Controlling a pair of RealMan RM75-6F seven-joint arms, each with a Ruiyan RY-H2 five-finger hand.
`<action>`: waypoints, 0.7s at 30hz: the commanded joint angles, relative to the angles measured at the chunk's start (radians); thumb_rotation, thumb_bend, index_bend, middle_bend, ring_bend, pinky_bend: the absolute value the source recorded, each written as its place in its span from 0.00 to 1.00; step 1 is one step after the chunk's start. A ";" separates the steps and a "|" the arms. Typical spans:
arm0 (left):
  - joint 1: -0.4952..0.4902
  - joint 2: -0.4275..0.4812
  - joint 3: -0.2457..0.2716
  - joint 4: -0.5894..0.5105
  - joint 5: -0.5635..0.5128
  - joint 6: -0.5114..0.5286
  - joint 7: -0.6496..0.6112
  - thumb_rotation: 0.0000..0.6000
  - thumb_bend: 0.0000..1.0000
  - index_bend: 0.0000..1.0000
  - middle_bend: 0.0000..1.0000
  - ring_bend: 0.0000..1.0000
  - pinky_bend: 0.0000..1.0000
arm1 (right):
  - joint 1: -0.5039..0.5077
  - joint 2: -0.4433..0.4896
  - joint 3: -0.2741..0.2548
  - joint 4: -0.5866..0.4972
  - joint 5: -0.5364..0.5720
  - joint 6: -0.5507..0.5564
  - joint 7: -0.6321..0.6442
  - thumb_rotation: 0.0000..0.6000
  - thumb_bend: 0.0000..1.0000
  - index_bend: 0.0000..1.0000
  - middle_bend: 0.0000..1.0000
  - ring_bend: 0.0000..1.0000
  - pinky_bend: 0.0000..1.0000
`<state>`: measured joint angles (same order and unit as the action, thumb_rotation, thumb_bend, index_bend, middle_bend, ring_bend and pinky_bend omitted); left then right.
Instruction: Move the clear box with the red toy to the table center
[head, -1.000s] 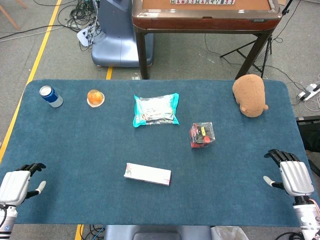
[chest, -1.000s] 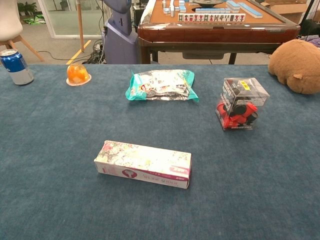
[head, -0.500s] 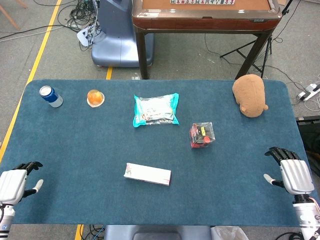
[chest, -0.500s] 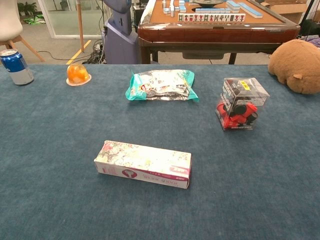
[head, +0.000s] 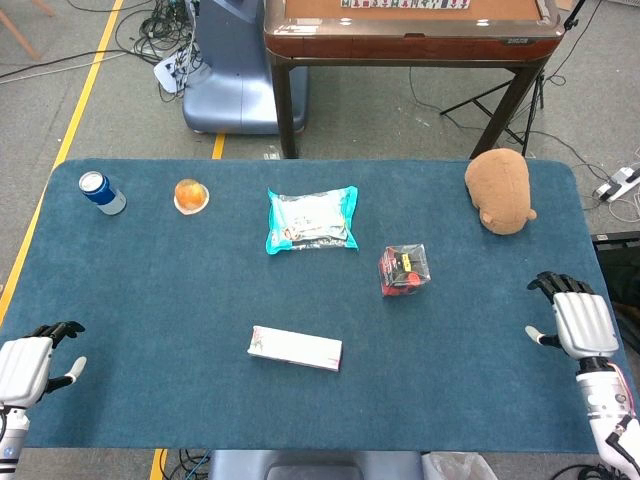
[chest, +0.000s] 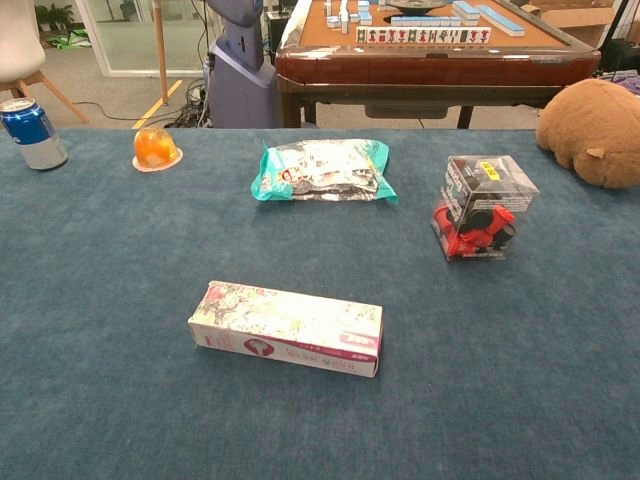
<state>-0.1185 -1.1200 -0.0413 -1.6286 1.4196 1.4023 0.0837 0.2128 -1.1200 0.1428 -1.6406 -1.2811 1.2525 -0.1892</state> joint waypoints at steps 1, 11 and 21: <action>0.001 0.003 -0.001 0.000 -0.002 0.000 -0.004 1.00 0.26 0.36 0.41 0.38 0.54 | 0.050 -0.026 0.046 0.020 0.028 -0.005 -0.072 1.00 0.00 0.26 0.16 0.15 0.27; 0.006 0.016 -0.009 0.006 -0.019 0.001 -0.031 1.00 0.26 0.36 0.41 0.38 0.54 | 0.200 -0.100 0.105 0.174 0.039 -0.076 -0.196 1.00 0.00 0.12 0.07 0.05 0.18; 0.008 0.021 -0.016 0.017 -0.045 -0.009 -0.046 1.00 0.26 0.36 0.41 0.38 0.54 | 0.324 -0.182 0.059 0.401 -0.059 -0.209 -0.125 1.00 0.00 0.05 0.03 0.01 0.11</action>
<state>-0.1109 -1.0994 -0.0567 -1.6121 1.3749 1.3939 0.0378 0.5045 -1.2775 0.2192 -1.2895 -1.3046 1.0760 -0.3469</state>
